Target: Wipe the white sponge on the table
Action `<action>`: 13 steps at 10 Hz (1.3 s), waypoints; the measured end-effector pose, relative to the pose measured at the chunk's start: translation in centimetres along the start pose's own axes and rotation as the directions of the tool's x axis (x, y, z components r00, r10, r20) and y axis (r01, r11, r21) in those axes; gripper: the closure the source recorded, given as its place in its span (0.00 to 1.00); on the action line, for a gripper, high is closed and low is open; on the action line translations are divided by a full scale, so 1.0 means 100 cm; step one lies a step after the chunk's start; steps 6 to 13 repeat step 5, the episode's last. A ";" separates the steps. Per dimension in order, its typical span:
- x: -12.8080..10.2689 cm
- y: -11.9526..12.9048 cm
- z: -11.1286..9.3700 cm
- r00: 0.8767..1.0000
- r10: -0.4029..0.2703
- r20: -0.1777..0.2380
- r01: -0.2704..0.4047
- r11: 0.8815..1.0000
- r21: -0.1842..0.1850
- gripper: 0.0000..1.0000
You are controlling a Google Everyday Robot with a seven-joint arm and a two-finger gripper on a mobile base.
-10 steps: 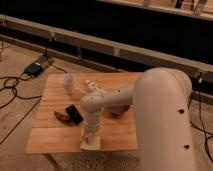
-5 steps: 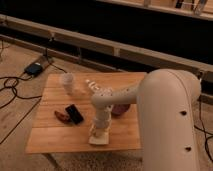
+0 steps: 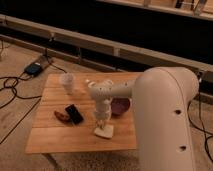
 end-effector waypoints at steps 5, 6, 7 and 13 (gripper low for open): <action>-0.036 0.036 -0.031 0.994 -0.054 0.100 0.056 0.998 -0.012 1.00; -0.036 0.036 -0.031 0.994 -0.054 0.100 0.056 0.998 -0.012 1.00; -0.036 0.036 -0.031 0.994 -0.054 0.100 0.056 0.998 -0.012 1.00; -0.036 0.036 -0.031 0.994 -0.054 0.100 0.056 0.998 -0.012 1.00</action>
